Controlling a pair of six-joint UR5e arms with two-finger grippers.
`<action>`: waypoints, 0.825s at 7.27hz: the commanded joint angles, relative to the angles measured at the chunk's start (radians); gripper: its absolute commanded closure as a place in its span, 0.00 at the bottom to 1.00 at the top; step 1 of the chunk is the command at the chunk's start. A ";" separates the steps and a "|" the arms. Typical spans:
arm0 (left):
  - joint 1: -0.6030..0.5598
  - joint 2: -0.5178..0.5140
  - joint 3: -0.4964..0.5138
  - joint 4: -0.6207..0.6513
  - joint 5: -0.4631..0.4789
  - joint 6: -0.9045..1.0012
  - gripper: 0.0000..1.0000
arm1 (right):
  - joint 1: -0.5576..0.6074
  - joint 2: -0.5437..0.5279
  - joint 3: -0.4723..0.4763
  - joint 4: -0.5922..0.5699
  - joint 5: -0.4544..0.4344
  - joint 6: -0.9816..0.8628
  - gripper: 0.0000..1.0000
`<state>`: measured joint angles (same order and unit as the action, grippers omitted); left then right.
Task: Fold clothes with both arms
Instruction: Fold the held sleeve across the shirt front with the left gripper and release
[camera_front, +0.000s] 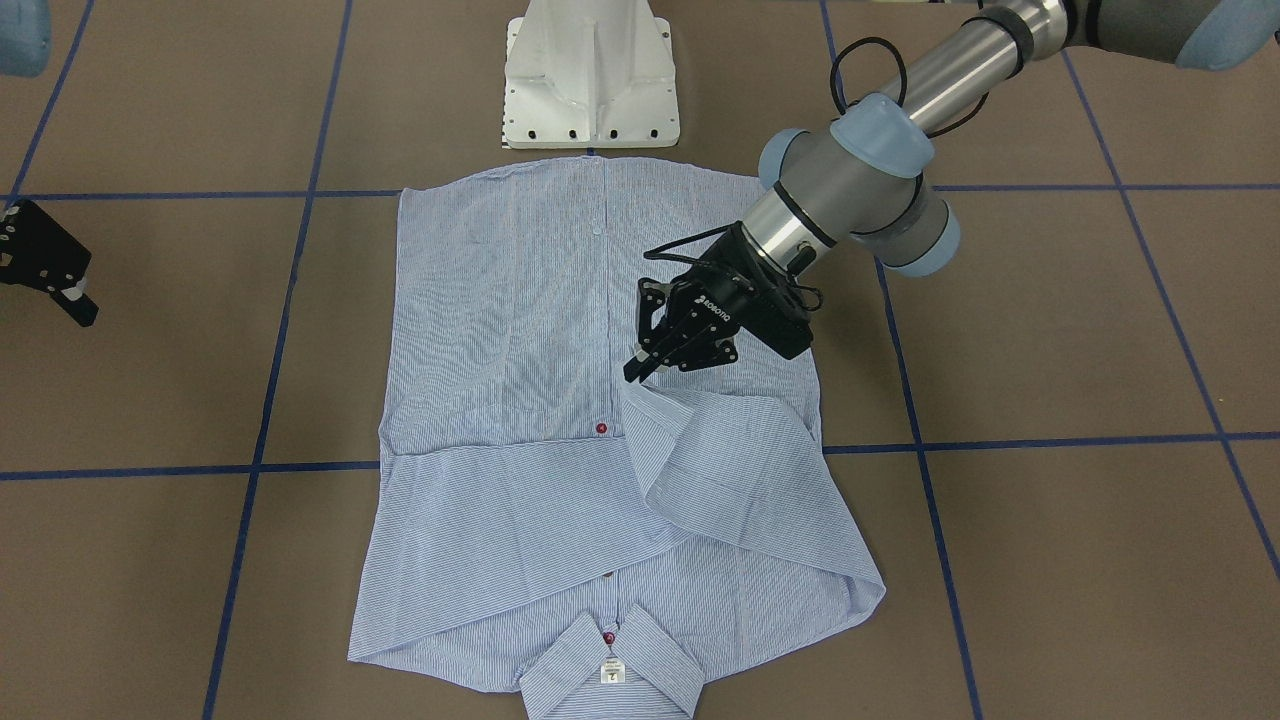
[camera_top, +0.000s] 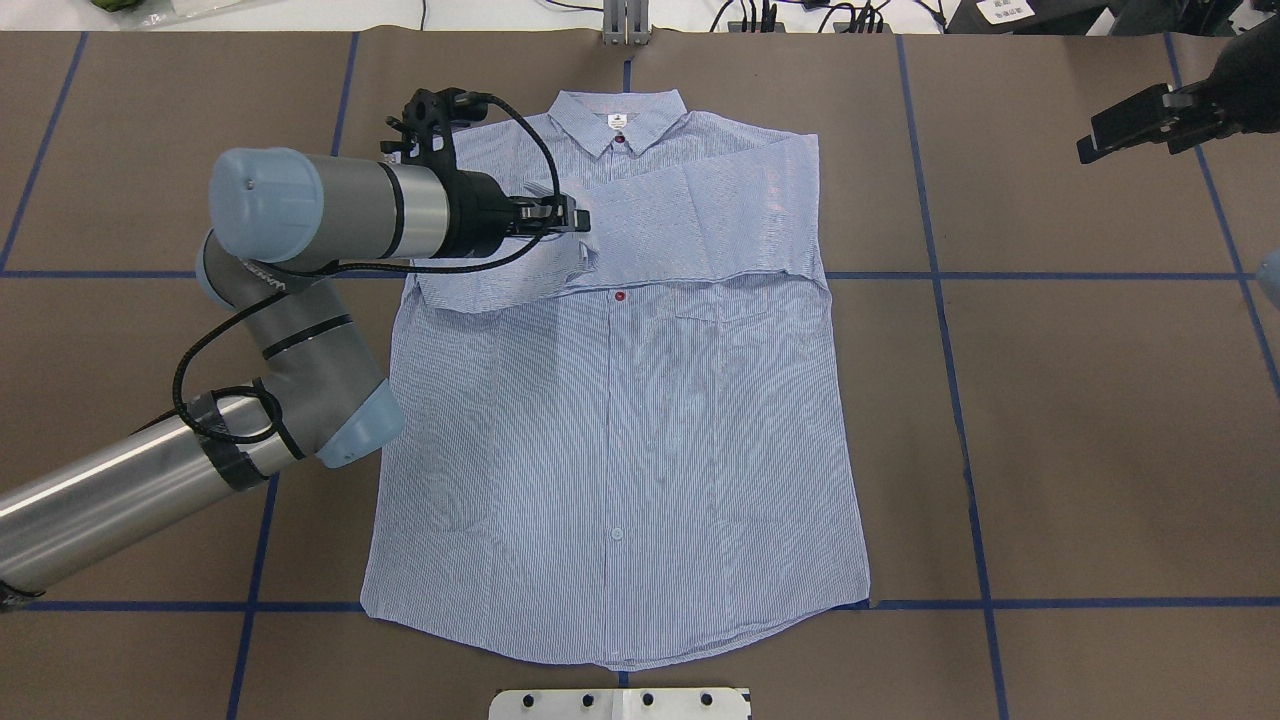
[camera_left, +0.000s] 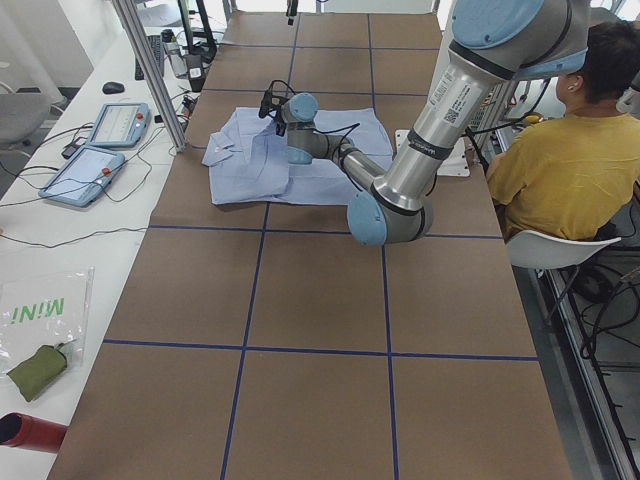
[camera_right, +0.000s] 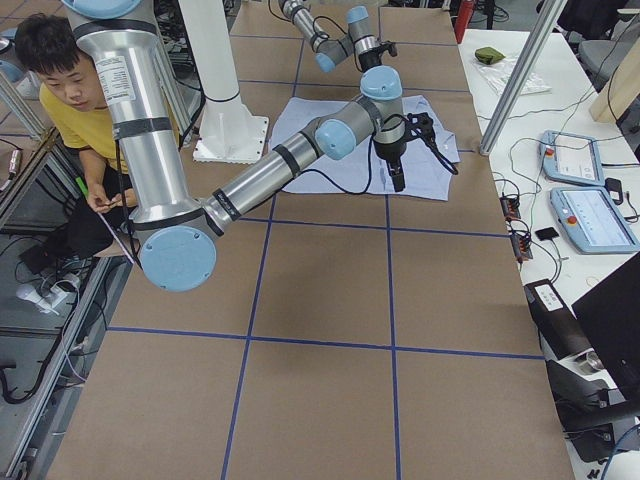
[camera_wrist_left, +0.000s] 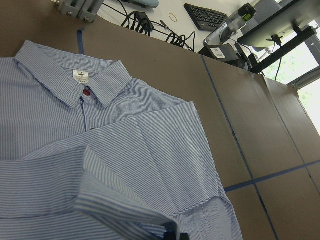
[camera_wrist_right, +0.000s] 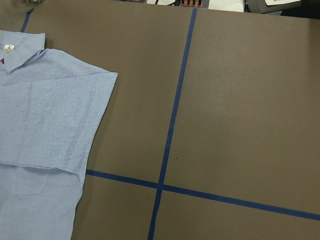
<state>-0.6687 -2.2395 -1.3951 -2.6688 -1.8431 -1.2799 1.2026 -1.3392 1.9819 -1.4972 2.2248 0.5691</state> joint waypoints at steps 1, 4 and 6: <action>0.035 -0.067 0.079 0.006 0.042 0.001 1.00 | 0.000 -0.002 0.002 0.000 -0.001 0.000 0.00; 0.069 -0.109 0.139 0.003 0.058 0.080 1.00 | 0.000 0.000 0.000 0.000 -0.002 0.000 0.00; 0.093 -0.123 0.136 -0.003 0.058 0.175 1.00 | 0.000 0.002 -0.003 0.000 -0.002 -0.002 0.00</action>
<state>-0.5909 -2.3537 -1.2606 -2.6692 -1.7857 -1.1687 1.2026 -1.3385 1.9808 -1.4972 2.2230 0.5688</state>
